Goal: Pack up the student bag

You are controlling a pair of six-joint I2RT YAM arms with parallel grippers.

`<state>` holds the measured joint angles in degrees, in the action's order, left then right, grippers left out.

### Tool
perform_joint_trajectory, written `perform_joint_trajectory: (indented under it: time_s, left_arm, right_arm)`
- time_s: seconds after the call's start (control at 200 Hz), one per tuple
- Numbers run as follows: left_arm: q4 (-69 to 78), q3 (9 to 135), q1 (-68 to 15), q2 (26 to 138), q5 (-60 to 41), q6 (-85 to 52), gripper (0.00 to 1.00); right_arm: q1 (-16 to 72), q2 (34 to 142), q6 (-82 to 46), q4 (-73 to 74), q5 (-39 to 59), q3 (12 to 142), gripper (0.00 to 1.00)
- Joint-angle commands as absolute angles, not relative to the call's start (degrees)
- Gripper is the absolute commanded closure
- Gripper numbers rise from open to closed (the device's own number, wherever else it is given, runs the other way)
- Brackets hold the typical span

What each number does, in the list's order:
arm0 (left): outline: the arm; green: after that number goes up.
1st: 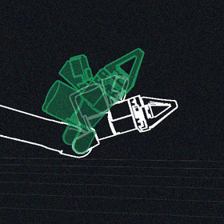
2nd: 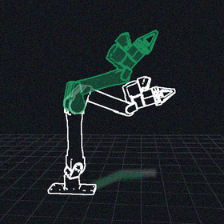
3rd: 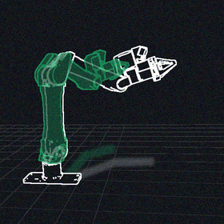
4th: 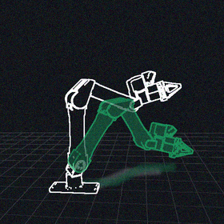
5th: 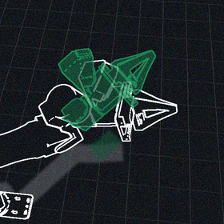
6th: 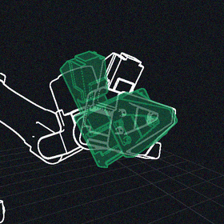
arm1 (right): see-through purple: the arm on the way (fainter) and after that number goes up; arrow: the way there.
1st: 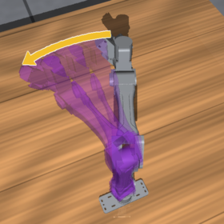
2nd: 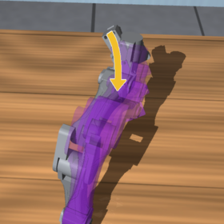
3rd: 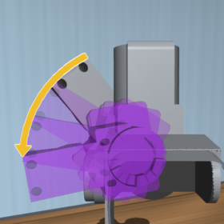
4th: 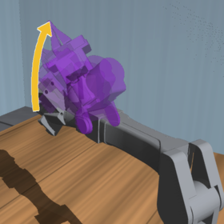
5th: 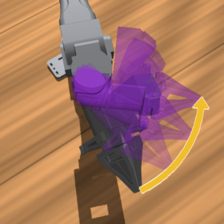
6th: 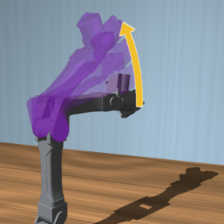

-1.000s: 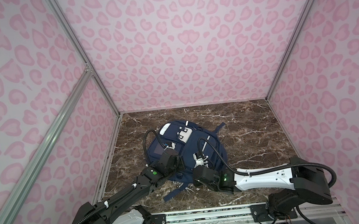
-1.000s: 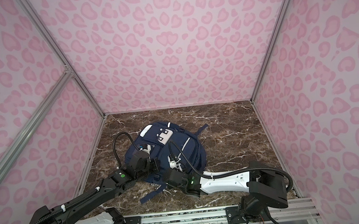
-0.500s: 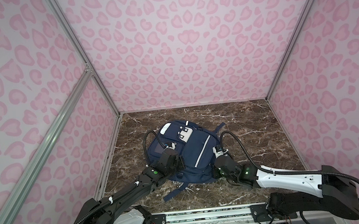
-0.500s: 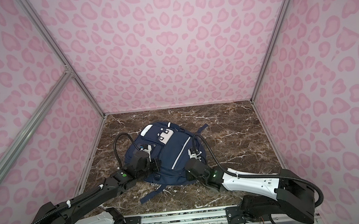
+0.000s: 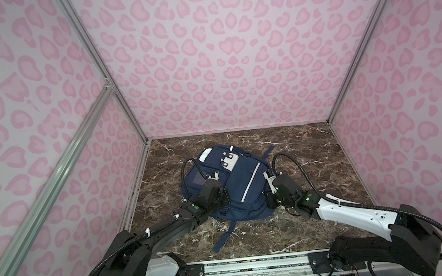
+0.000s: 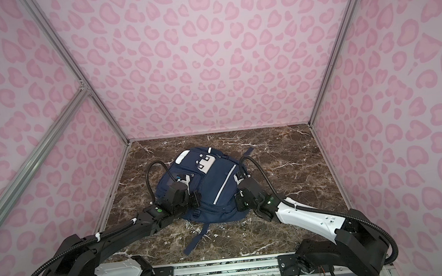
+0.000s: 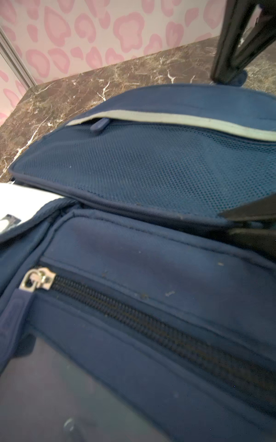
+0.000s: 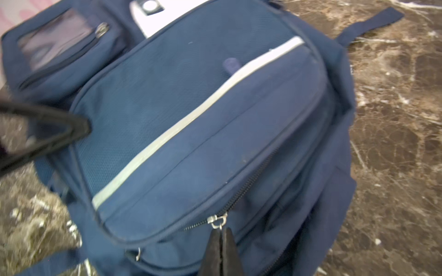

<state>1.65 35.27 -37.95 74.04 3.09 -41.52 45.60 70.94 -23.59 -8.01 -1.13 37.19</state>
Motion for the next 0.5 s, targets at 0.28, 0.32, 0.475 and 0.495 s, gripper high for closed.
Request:
perform_joint_trajectory:
  time_s: [0.28,0.32,0.475,0.495]
  left_arm:
    - [-2.59,48.92,-31.53,81.24,4.78,-35.87,0.75]
    - [-2.92,49.04,-31.79,80.01,4.66,-36.39,0.69]
    - [-3.30,42.53,-35.13,72.10,5.53,-40.86,0.50]
    - [-3.21,41.46,-35.54,71.23,4.99,-41.76,0.49]
  right_arm:
    - [56.00,75.50,-31.11,-5.69,0.38,37.09,1.00]
    - [56.05,77.10,-31.30,-4.76,0.14,38.30,1.00]
    - [56.23,80.95,-32.47,-1.45,0.61,41.29,1.00]
    - [56.25,81.38,-32.58,-1.03,0.82,41.38,1.00]
